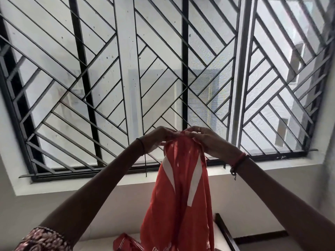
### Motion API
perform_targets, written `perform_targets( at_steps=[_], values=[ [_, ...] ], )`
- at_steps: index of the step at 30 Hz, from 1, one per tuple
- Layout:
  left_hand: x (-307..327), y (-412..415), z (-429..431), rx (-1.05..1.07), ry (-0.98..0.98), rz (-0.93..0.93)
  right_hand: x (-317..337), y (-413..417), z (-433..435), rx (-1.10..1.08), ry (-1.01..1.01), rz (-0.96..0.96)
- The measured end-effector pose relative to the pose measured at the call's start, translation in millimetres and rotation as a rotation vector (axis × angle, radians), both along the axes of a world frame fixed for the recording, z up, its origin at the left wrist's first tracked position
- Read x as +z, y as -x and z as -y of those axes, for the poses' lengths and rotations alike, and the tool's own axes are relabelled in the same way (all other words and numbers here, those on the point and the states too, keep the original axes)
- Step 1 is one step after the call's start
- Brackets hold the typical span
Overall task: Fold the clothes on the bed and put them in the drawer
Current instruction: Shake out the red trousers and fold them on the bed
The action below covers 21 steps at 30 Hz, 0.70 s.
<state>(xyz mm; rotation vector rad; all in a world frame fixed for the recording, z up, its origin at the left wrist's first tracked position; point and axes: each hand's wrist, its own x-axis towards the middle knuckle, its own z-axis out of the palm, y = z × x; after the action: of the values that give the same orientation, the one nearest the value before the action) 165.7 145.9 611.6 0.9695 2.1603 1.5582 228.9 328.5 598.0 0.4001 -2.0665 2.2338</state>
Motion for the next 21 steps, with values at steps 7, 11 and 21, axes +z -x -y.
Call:
perform_targets(
  at_steps=[7, 11, 21],
  values=[
    [4, 4, -4, 0.048, -0.16, 0.044, -10, -6, 4, 0.002, -0.304, 0.078],
    [4, 8, -3, 0.044, -0.165, 0.029, -15, -11, 4, -0.025, -0.46, 0.044],
    [6, 5, 0, 0.09, -0.114, 0.07, -12, -16, 9, -0.057, -0.263, 0.061]
  ],
)
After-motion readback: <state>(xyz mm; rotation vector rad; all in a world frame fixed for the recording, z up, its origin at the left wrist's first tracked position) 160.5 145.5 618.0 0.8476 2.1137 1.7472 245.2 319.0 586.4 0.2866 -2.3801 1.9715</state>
